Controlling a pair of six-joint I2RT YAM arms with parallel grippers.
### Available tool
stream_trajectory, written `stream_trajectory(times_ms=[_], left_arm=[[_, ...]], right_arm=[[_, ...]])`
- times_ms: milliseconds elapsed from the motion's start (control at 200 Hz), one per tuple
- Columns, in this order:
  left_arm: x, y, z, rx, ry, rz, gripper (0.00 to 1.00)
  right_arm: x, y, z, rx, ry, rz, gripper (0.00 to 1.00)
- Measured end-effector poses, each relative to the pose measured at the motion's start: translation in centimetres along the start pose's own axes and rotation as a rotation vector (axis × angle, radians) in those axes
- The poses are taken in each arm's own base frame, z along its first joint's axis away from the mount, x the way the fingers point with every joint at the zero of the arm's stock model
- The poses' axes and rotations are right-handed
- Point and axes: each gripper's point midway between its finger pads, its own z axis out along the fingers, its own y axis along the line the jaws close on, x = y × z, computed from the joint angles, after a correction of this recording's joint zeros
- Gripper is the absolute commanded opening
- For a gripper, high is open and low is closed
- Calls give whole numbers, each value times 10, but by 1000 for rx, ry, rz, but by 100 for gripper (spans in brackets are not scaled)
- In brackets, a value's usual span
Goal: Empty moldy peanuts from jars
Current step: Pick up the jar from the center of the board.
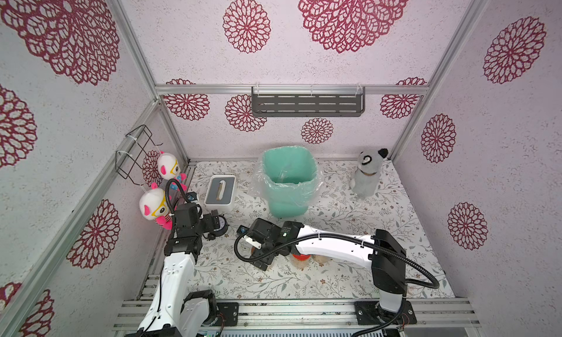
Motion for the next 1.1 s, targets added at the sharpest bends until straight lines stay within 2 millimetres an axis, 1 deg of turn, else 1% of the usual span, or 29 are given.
stream_trajectory(times_ms=[260,470,590,670,851,956,1101], left_arm=[[1,0,1,1,4,0,97],[1,0,1,0,4,0,97],[1,0,1,1,4,0,97],[1,0,1,1,4,0,97],[1,-1,1,4,4,0,97],[1,-1,1,6,4,0,97],[1,-1,1,8,4,0,97]], right_arm=[[14,0,10,-25,34,52,99],[11,2,10,-39,22,69,95],[11,2,11,-40,24,73,95],[14,3,16,-40,35,78,99],[24,3,30,-34,79,80,98],[25,3,30,-30,84,85,93],[24,2,30,-29,82,94,81]])
